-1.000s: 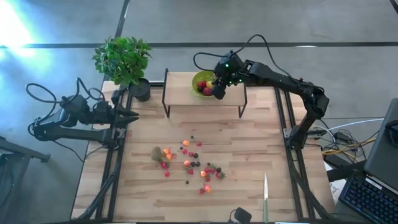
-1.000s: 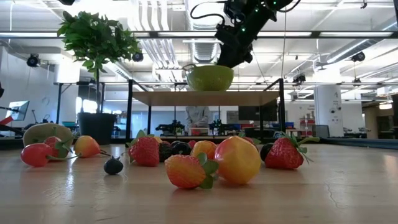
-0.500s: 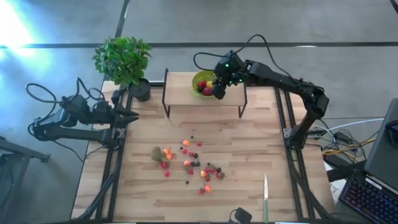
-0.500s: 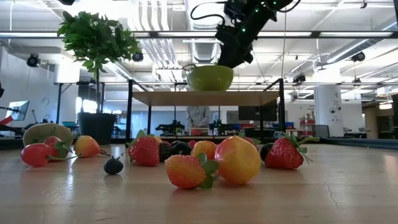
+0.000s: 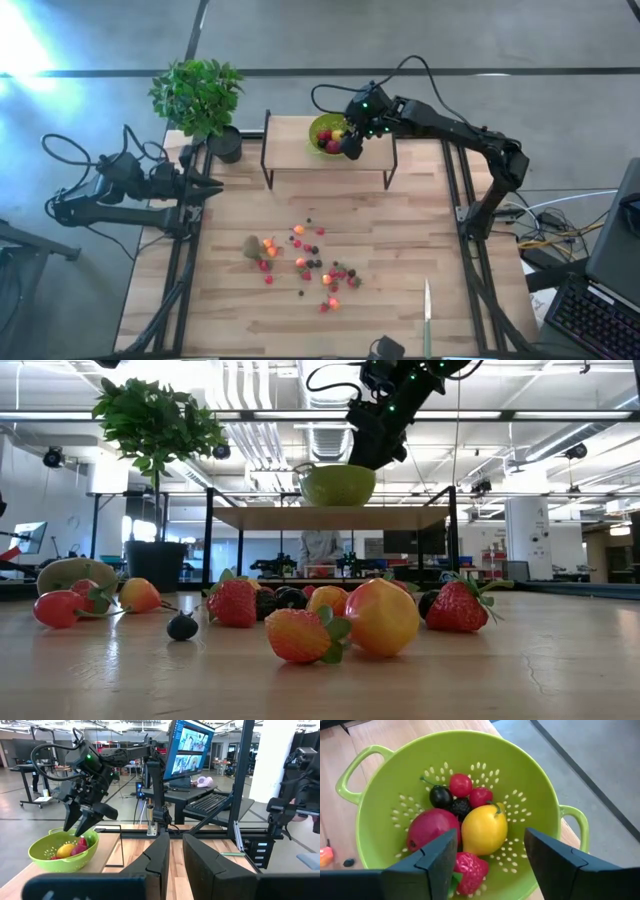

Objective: Pick & Place Fruit
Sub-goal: Put the red strawberry into the green strainer bowl on the shelf

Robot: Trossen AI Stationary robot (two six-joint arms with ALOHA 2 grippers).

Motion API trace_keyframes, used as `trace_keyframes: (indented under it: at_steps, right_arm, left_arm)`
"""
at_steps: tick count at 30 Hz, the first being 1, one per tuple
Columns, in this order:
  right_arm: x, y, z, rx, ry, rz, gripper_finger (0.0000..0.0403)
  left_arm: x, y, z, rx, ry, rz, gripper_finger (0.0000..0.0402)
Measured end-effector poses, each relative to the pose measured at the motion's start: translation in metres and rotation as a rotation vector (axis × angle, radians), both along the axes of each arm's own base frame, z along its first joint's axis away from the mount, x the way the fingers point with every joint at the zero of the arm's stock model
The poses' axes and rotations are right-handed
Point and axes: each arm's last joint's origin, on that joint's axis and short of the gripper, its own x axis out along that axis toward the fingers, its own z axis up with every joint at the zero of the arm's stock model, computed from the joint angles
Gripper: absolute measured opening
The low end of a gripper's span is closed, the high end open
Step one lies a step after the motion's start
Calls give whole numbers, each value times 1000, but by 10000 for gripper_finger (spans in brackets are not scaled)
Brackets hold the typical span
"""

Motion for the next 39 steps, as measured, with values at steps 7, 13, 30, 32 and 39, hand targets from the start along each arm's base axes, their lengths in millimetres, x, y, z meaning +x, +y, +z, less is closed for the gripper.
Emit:
trace_keyframes:
  at_steps: [7,13,30,32,39]
  right_arm:
    - [4,26,12,-39,-15,99,226]
    - [6,66,22,-44,-6,214,202]
    - [11,210,8,86,166,526,130]
    - [10,225,7,91,171,561,122]
    - [1,275,-2,102,185,676,93]
  left_arm:
    - [0,0,0,0,0,0,62]
    - [0,0,0,0,0,-1,62]
    - [0,0,0,0,-1,0,62]
    - [0,0,0,0,-1,0,62]
    - [0,0,0,0,-1,-1,62]
